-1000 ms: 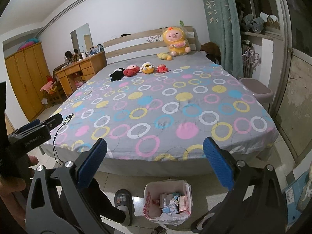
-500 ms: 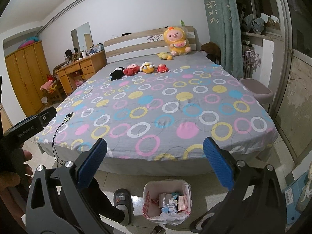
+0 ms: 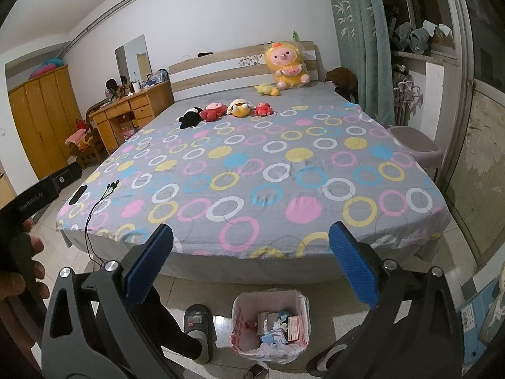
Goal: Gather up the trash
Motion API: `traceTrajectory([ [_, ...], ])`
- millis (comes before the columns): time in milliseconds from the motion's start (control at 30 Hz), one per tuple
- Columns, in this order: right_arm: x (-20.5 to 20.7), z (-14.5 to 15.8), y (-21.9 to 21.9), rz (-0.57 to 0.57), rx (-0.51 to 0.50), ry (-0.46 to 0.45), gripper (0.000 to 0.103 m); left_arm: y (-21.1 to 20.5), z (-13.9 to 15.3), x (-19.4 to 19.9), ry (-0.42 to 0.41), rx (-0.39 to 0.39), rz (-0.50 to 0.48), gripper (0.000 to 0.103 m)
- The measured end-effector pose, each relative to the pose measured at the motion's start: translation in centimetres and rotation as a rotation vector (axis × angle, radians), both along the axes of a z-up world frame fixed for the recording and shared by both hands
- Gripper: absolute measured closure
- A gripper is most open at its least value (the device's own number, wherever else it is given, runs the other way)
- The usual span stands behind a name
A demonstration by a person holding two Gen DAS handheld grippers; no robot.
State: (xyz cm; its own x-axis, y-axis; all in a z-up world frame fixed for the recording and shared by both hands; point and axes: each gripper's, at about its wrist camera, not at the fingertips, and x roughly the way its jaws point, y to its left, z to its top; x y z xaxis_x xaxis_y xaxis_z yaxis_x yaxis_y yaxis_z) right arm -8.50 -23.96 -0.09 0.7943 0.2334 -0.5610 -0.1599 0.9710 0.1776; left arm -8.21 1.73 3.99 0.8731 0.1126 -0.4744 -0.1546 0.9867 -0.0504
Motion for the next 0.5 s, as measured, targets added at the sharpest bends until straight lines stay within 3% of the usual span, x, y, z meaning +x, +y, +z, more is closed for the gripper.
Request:
traceTrajectory([
  [167, 0.03, -0.29, -0.12, 0.002, -0.001, 0.004, 0.007, 0.41, -0.21, 0.21, 0.019, -0.064, -0.016, 0.008],
  [500, 0.05, -0.6, -0.1, 0.005, -0.006, 0.008, 0.007, 0.02, 0.02, 0.62, 0.033, -0.037, -0.012, 0.008],
])
